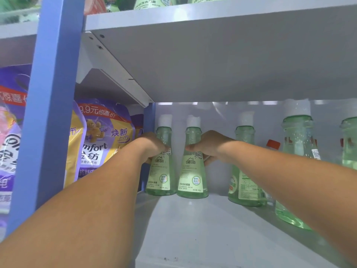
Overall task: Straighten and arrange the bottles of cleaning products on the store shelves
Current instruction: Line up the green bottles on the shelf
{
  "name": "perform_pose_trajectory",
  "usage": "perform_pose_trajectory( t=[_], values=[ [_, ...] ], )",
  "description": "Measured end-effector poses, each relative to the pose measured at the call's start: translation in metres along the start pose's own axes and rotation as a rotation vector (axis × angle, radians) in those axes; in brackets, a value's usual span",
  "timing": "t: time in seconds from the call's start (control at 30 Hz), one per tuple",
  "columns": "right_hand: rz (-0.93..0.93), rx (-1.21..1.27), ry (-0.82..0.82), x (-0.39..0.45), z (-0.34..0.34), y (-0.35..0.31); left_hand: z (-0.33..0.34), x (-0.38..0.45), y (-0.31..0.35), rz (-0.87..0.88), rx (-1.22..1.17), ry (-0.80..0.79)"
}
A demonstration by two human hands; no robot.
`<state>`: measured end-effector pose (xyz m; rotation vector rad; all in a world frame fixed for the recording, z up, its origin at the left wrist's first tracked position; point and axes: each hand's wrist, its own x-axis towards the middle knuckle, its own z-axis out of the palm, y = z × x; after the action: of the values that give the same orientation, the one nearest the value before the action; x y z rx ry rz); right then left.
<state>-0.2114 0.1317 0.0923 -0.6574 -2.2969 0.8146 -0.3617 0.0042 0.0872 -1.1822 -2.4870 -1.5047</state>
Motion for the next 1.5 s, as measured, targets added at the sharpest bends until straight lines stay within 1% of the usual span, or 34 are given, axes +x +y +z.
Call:
perform_pose_trajectory(
  t=[0.1, 0.17, 0.37, 0.43, 0.47, 0.5, 0.53, 0.6, 0.63, 0.67, 0.7, 0.77, 0.83, 0.9, 1.0, 1.07, 1.23, 1.4, 1.5],
  values=[
    [-0.003, -0.107, 0.081, -0.003, 0.004, -0.001, 0.001, 0.002, -0.002, 0.013, -0.036, 0.012],
    [-0.006, -0.127, 0.106, -0.004, 0.006, -0.001, 0.002, 0.002, -0.002, 0.012, -0.048, 0.015],
    [0.005, -0.149, 0.069, -0.008, 0.005, -0.002, 0.004, 0.002, -0.004, 0.017, -0.087, 0.026],
    [0.018, -0.235, 0.051, -0.013, 0.001, -0.008, 0.006, 0.003, -0.003, 0.013, -0.019, 0.056],
    [0.014, -0.302, 0.069, -0.017, -0.007, -0.013, 0.006, 0.0, 0.0, -0.001, 0.051, 0.09],
    [-0.009, -0.374, 0.136, -0.022, -0.018, -0.02, 0.005, -0.003, 0.003, -0.011, 0.137, 0.147],
    [-0.044, -0.436, 0.244, -0.028, -0.032, -0.027, 0.003, -0.005, 0.007, -0.011, 0.212, 0.234],
    [-0.09, -0.47, 0.499, -0.045, -0.066, -0.038, 0.0, -0.012, 0.018, 0.073, 0.266, 0.394],
    [-0.084, -0.477, 0.589, -0.053, -0.081, -0.039, 0.001, -0.015, 0.024, 0.14, 0.262, 0.409],
    [-0.047, -0.501, 0.636, -0.062, -0.091, -0.038, 0.004, -0.019, 0.03, 0.196, 0.255, 0.367],
    [-0.003, -0.555, 0.646, -0.067, -0.098, -0.035, 0.008, -0.022, 0.035, 0.238, 0.234, 0.301],
    [0.082, -0.658, 0.579, -0.072, -0.099, -0.029, 0.021, -0.029, 0.04, 0.254, 0.18, 0.139],
    [0.16, -0.688, 0.436, -0.069, -0.093, -0.026, 0.034, -0.033, 0.039, 0.246, 0.194, 0.04],
    [0.252, -0.571, 0.272, -0.066, -0.091, -0.025, 0.041, -0.035, 0.036, 0.23, 0.196, 0.0],
    [0.259, -0.355, 0.179, -0.063, -0.096, -0.02, 0.046, -0.033, 0.033, 0.224, 0.17, -0.03],
    [0.293, -0.296, 0.122, -0.061, -0.093, -0.014, 0.047, -0.029, 0.032, 0.219, 0.171, -0.043],
    [0.222, -0.174, 0.167, -0.043, -0.073, -0.001, 0.048, -0.025, 0.032, 0.245, 0.209, -0.038],
    [0.135, -0.191, 0.296, -0.031, -0.054, 0.007, 0.048, -0.02, 0.028, 0.234, 0.166, -0.045],
    [0.177, -0.149, 0.248, -0.029, -0.053, 0.016, 0.049, -0.017, 0.029, 0.226, 0.171, -0.047]
  ],
)
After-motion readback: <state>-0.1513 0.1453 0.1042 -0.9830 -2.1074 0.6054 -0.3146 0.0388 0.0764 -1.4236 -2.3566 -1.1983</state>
